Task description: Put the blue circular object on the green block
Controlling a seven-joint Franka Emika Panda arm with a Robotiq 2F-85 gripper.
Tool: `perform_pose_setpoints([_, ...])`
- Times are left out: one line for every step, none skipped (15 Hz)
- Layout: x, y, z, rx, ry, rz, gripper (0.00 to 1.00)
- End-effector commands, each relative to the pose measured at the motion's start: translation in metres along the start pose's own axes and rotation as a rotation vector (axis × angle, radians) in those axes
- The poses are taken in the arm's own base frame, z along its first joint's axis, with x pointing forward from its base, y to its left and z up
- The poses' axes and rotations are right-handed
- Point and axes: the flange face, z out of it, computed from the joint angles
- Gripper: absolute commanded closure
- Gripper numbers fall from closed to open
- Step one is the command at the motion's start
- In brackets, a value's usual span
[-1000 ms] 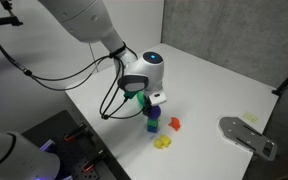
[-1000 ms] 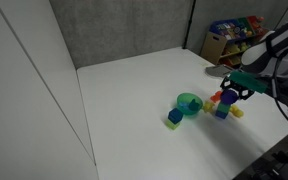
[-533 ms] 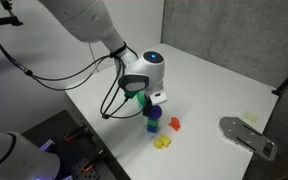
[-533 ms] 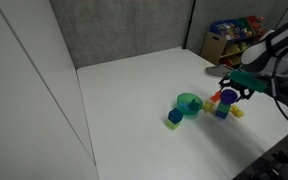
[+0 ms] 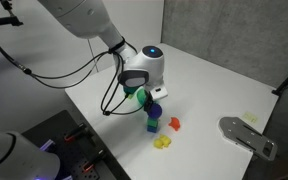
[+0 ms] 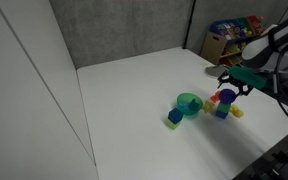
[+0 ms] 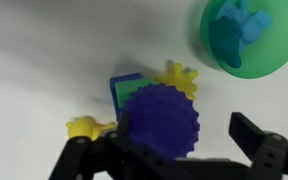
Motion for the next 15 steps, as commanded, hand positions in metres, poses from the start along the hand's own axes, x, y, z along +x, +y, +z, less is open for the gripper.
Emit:
perform_pose_setpoints([-0.012, -0.01, -0.021, 0.05, 0.005, -0.047, 0.0])
perform_pose_setpoints([-0.017, -0.013, -0.025, 0.057, 0.006, -0.065, 0.0])
perform_pose_setpoints([-0.022, -0.016, -0.029, 0.063, 0.005, -0.084, 0.0])
perform_pose_setpoints([-0.027, -0.019, -0.034, 0.068, 0.005, -0.107, 0.0])
perform_pose_setpoints([-0.034, -0.021, -0.039, 0.073, 0.004, -0.131, 0.0])
perform_pose_setpoints([-0.039, -0.023, -0.042, 0.076, 0.003, -0.156, 0.0])
perform_pose_setpoints([-0.045, -0.025, -0.047, 0.08, 0.0, -0.178, 0.0])
perform_pose_setpoints([-0.051, -0.027, -0.051, 0.084, -0.01, -0.21, 0.0])
perform_pose_setpoints([-0.058, -0.028, -0.055, 0.085, -0.019, -0.244, 0.0])
perform_pose_setpoints([-0.065, -0.029, -0.058, 0.083, -0.033, -0.283, 0.0])
perform_pose_setpoints([-0.07, -0.03, -0.062, 0.08, -0.046, -0.318, 0.0])
perform_pose_setpoints([-0.077, -0.03, -0.065, 0.075, -0.07, -0.364, 0.0])
perform_pose_setpoints([-0.083, -0.03, -0.068, 0.067, -0.093, -0.405, 0.0])
perform_pose_setpoints([-0.089, -0.03, -0.07, 0.055, -0.118, -0.451, 0.0])
perform_pose_setpoints([-0.094, -0.028, -0.072, 0.04, -0.144, -0.496, 0.0])
